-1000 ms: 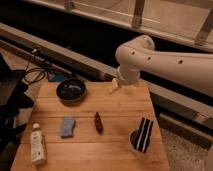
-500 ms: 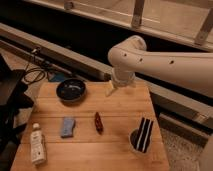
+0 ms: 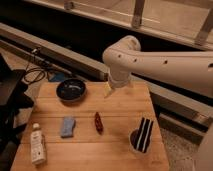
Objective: Drag the pepper across the table
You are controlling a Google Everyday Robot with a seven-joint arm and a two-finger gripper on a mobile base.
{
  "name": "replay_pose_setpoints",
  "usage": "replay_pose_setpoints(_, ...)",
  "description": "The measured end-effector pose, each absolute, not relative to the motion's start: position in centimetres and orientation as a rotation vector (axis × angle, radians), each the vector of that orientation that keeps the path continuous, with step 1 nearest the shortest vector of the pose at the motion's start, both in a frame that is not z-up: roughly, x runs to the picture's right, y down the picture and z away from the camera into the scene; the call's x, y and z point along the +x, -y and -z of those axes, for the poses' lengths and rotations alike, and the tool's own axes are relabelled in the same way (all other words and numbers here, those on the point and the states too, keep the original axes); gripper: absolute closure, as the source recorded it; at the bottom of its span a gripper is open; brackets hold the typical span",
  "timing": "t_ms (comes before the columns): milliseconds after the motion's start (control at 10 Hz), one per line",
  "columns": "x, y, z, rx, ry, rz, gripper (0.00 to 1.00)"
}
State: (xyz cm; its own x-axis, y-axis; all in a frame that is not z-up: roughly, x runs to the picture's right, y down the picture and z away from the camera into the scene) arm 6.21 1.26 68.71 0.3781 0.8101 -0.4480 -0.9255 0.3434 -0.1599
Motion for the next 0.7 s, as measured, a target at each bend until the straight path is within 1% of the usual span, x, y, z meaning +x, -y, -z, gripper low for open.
replay_pose_setpoints(200, 5.2, -1.0, -68.8, -0.429, -0.307, -1.145, 0.2)
replay_pose_setpoints(400, 5.5, -0.7, -70.3, -0.475, -0.302, -1.168, 0.2)
replay_pose_setpoints(600, 3.8, -2.3, -72.8, -0.566, -0.31, -1.188, 0.2)
replay_pose_setpoints(700, 3.7, -3.9, -74.3, -0.607, -0.322, -1.206, 0.2)
